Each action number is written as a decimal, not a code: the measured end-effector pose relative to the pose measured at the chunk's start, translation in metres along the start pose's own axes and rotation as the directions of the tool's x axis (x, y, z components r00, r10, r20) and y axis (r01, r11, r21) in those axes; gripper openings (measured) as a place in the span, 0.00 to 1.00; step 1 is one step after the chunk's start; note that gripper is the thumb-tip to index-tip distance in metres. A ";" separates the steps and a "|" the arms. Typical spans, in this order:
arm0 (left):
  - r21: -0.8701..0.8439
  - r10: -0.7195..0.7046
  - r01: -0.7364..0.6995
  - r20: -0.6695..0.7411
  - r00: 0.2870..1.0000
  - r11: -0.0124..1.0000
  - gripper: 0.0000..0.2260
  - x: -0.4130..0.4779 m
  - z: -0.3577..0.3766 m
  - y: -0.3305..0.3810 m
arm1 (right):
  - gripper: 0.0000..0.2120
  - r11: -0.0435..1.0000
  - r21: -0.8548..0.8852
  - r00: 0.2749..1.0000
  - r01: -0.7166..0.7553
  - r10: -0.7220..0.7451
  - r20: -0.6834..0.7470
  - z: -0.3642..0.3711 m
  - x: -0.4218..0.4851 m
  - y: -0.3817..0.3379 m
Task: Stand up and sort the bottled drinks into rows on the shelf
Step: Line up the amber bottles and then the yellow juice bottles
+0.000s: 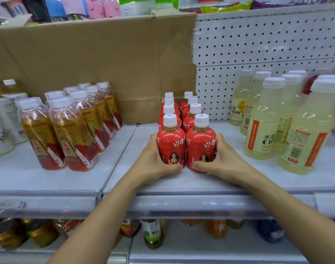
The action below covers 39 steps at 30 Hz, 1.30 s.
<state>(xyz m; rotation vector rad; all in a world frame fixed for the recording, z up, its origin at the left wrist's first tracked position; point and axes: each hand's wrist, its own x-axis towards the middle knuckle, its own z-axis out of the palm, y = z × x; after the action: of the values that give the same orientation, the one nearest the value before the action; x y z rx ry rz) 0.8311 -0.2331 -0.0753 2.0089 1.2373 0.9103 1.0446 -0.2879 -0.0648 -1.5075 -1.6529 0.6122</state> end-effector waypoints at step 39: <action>0.099 0.485 -0.475 -0.179 0.856 0.874 0.35 -0.006 0.129 0.121 | 0.33 0.984 0.016 0.652 0.180 -0.107 -0.751 -0.136 -0.062 0.062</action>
<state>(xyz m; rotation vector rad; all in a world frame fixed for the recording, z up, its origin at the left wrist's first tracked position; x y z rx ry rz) 0.9928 -0.3024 -0.0581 2.3682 0.8651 1.3556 1.1894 -0.3588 -0.0521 -1.2827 -1.0469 -0.0603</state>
